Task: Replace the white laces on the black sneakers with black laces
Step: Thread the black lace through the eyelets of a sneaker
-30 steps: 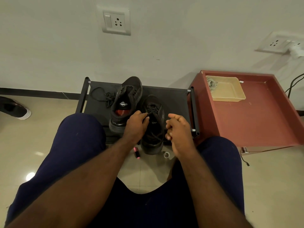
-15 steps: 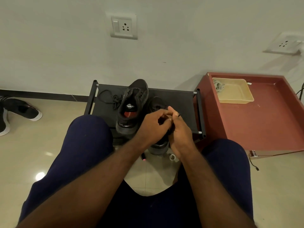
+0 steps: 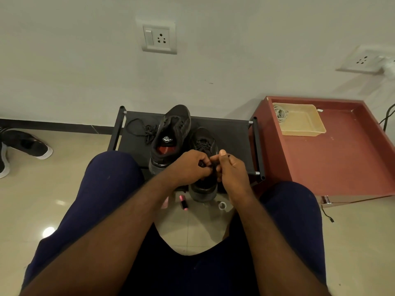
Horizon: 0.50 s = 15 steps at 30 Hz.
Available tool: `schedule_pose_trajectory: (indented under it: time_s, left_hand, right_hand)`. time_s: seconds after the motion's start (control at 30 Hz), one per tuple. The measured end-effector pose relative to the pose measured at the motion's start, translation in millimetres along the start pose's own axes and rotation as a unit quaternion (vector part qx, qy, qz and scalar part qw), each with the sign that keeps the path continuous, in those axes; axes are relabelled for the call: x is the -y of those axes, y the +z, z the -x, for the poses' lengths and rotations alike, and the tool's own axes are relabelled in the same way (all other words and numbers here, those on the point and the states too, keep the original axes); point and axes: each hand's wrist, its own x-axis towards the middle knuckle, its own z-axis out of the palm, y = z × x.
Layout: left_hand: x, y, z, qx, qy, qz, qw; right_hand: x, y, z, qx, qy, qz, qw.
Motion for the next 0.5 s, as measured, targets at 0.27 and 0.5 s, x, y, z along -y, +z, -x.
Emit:
schedule_pose_trajectory:
  time_s: [0.27,0.5]
  left_hand:
    - [9.9,-37.0,2.3,-0.064,-0.078,0.074,0.992]
    - [-1.1,-32.1,5.4,-0.076,0.029,-0.167,0.983]
  right_hand:
    - [-0.5,-13.9,-10.4,-0.067,0.001,-0.173,0.983]
    - [4.6,0.3,-0.6,-0.005,-0.027,-0.101,0.995]
